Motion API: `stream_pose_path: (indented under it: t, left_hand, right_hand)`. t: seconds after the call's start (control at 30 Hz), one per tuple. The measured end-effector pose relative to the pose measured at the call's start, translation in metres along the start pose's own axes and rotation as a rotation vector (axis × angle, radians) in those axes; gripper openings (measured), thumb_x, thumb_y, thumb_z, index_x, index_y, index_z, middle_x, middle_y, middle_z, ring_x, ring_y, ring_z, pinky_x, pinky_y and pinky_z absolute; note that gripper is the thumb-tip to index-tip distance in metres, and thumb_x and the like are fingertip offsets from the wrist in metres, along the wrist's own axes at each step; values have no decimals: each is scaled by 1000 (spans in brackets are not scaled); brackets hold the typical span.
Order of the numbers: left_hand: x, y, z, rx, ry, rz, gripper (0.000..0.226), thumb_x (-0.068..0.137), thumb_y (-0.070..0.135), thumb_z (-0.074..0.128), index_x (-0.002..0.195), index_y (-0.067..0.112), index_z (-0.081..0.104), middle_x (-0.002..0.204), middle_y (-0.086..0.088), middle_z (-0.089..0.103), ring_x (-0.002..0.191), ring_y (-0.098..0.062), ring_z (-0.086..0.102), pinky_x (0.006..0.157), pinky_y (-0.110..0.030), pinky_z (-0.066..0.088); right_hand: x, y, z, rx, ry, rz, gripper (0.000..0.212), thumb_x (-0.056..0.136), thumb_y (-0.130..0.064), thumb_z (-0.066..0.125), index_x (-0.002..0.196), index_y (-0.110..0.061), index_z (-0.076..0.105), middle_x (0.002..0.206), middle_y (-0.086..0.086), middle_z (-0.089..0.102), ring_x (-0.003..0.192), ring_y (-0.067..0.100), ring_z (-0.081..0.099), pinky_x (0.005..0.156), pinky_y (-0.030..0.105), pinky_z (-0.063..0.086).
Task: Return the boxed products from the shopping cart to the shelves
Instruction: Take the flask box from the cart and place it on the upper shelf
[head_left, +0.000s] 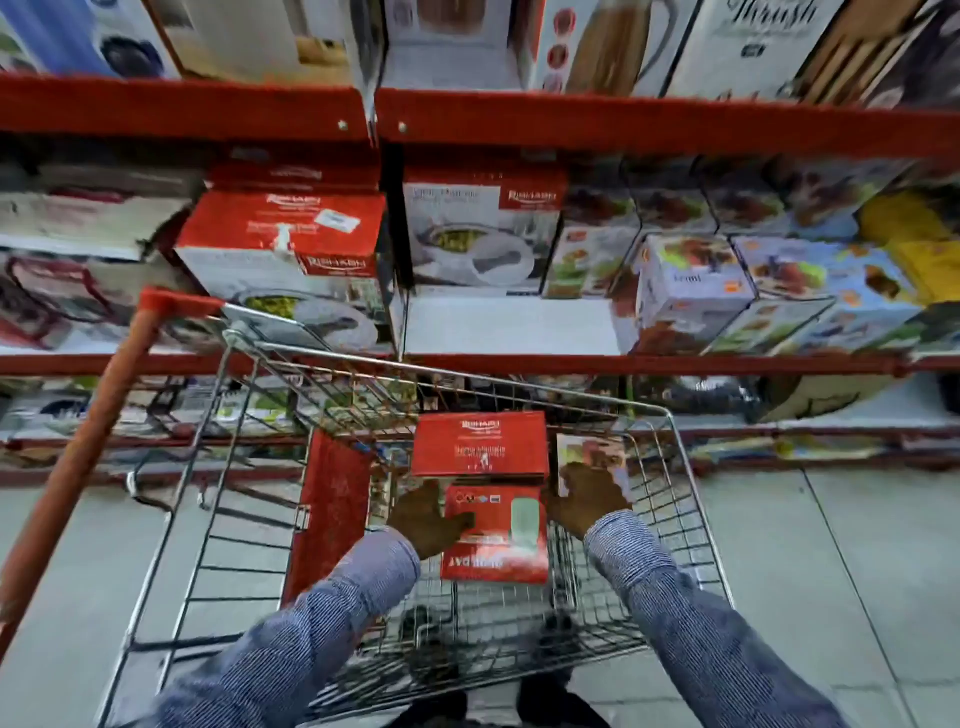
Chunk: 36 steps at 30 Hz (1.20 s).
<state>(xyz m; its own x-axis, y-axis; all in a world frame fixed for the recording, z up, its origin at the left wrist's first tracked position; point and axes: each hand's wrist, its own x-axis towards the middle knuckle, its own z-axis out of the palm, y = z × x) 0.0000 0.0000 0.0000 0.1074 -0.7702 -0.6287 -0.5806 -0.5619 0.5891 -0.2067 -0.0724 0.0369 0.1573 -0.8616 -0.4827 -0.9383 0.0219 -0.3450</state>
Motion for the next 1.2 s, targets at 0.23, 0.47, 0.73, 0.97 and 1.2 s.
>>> stream_pose_path:
  t: [0.23,0.47,0.73,0.97,1.2]
  left_hand:
    - [5,-6,22,-262,-218,-354,45,75,47,70,102,12,61,87,-2,64,78,-20,62,59,-29,55]
    - [-24,5,8,-481,-234,-340,44,53,43,76,88,17,71,101,-6,75,95,-31,69,74,-37,57]
    - [-84,52,-60,-608,32,-93,32,76,38,74,96,12,70,89,-7,78,81,-29,75,67,-36,59]
    - [-139,123,-127,-697,302,206,18,81,18,73,84,1,69,65,-4,77,55,-22,73,47,-30,57]
    - [-162,173,-186,-607,558,457,6,76,11,78,75,11,72,63,0,74,56,-18,70,48,-30,57]
  right_hand:
    - [14,26,55,385,-365,309,27,85,-28,55,99,-6,61,93,13,68,88,28,67,85,43,57]
    - [-3,32,34,776,-317,346,14,78,-28,61,83,-16,66,90,6,72,89,26,69,88,42,56]
    - [-49,-4,-70,911,-51,13,15,80,-31,65,78,-23,78,81,-4,79,72,11,75,67,27,58]
    - [-75,-49,-161,979,128,-301,8,81,-15,72,86,-19,77,82,-3,79,75,13,75,59,18,57]
    - [-65,-100,-228,1011,265,-434,25,78,-12,74,103,-11,74,92,8,77,86,26,73,80,42,60]
